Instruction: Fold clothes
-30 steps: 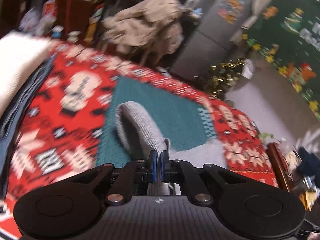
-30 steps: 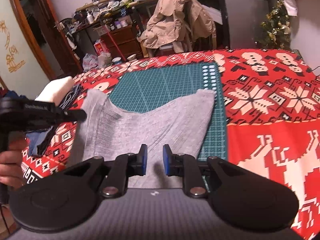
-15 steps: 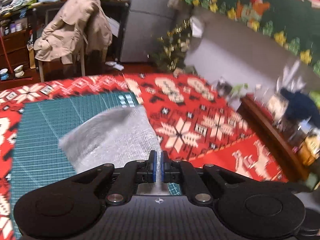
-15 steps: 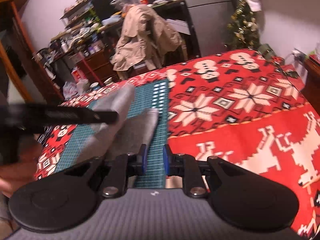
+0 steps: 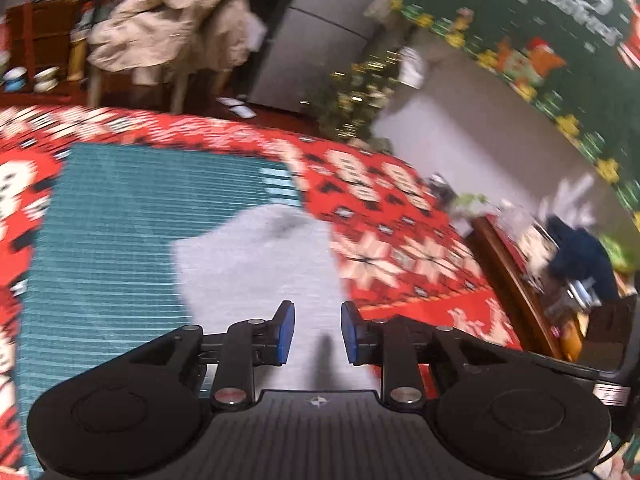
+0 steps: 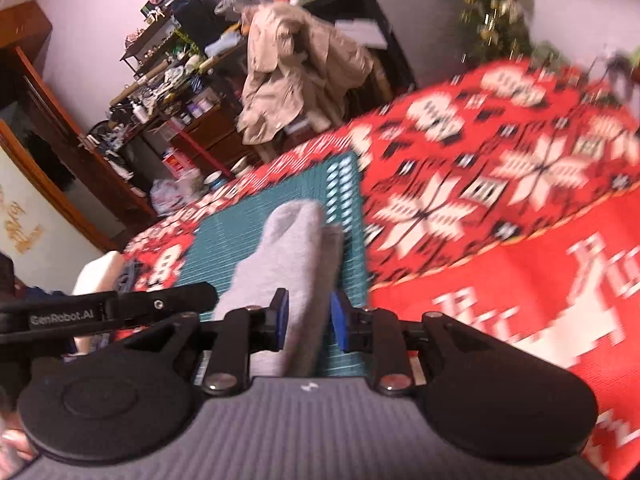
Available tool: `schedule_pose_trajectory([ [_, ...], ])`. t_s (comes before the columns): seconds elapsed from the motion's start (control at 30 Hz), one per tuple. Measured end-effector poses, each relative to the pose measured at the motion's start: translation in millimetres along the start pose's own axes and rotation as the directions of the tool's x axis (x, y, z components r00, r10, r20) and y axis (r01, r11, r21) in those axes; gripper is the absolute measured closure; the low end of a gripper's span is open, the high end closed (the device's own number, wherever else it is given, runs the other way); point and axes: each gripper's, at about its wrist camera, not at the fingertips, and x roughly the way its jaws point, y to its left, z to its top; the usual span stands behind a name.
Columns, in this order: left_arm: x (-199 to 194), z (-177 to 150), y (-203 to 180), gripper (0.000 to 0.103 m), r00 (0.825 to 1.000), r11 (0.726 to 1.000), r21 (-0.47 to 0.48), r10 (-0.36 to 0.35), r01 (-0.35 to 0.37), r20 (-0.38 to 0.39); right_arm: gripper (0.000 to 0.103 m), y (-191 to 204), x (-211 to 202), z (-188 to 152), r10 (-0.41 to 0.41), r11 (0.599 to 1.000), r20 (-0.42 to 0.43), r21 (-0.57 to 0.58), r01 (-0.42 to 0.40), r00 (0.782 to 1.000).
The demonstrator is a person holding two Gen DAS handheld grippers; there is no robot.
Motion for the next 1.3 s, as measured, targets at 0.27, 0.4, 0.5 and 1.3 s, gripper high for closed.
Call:
schedule_pose_trajectory([
  [0.27, -10.7, -16.9, 42.2, 0.078, 0.998, 0.991, -0.125, -0.042, 0.035, -0.049, 0.069, 2.3, 10.3, -26.0, 0.057, 0.996, -0.121, 0.072, -0.049, 0.991],
  [0.4, -16.0, -25.3, 63.4, 0.078, 0.995, 0.981, -0.188, -0.065, 0.050, -0.072, 0.077, 0.8, 2.5, -41.7, 0.103, 0.988, -0.143, 0.130, -0.085, 0.984],
  [0.5, -8.5, -35.1, 59.9, 0.076, 0.992, 0.981, -0.187, -0.073, 0.053, -0.104, 0.094, 7.8, 4.2, -50.2, 0.105, 0.987, -0.134, 0.135, -0.087, 0.985],
  [1.3, 30.6, 15.8, 93.4, 0.064, 0.997, 0.957, -0.288, -0.052, 0.032, -0.061, 0.071, -8.1, 27.9, 9.2, 0.022, 0.978, 0.021, 0.206, -0.025, 1.000],
])
